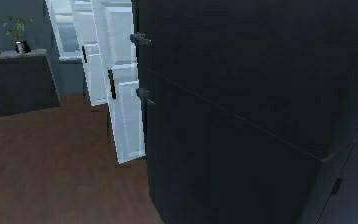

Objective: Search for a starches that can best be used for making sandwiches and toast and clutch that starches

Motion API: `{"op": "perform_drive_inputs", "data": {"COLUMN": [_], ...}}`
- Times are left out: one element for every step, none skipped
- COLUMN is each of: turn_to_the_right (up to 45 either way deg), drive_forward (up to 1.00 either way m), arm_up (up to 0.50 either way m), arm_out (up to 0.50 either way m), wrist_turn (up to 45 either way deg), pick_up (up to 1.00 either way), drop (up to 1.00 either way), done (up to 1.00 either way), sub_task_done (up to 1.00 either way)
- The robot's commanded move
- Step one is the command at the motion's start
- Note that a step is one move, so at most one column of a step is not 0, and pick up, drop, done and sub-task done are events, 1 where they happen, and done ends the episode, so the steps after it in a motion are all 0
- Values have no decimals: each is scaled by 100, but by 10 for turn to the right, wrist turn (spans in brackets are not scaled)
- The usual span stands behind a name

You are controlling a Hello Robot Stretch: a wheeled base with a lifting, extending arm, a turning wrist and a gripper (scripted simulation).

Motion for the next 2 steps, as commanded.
{"op": "perform_drive_inputs", "data": {"turn_to_the_right": [0, -360], "drive_forward": [5, 0], "arm_up": [0, 0], "arm_out": [0, 0], "wrist_turn": [0, 0], "pick_up": [0, 0], "drop": [0, 0], "done": [0, 0], "sub_task_done": [0, 0]}}
